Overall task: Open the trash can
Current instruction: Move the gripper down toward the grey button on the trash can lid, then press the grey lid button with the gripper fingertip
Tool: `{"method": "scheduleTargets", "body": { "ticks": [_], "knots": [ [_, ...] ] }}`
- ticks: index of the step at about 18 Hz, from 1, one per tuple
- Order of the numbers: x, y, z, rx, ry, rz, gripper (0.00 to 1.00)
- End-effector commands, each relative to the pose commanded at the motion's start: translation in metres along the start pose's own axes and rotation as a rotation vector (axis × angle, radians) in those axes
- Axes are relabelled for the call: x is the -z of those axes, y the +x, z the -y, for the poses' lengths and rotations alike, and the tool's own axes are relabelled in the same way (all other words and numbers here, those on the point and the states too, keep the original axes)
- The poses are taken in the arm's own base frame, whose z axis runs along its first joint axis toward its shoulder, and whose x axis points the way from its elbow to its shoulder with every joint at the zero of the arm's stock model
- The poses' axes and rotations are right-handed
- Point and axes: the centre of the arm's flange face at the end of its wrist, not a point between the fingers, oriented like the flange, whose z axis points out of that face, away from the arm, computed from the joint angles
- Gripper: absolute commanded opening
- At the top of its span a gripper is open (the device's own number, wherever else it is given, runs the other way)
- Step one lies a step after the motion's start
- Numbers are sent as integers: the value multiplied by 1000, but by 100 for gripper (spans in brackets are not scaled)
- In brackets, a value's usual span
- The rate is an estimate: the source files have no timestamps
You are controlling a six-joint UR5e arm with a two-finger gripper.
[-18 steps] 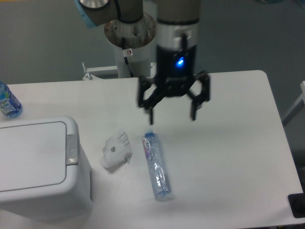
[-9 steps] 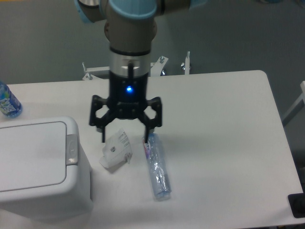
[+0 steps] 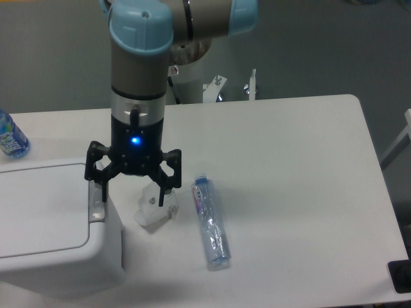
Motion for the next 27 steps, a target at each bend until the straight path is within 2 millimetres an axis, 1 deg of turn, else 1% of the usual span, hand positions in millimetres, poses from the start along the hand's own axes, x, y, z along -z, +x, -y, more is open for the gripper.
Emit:
{"method": "scheduleTargets", "body": {
  "ticks": [5, 16, 23, 27],
  "knots": [
    [-6, 1, 0, -1, -8, -3, 100],
    [-4, 0, 3, -7, -2, -2, 100],
    [-11, -1, 3, -6, -12, -2, 100],
    [-10, -1, 4, -5, -10, -2, 100]
  ]
}}
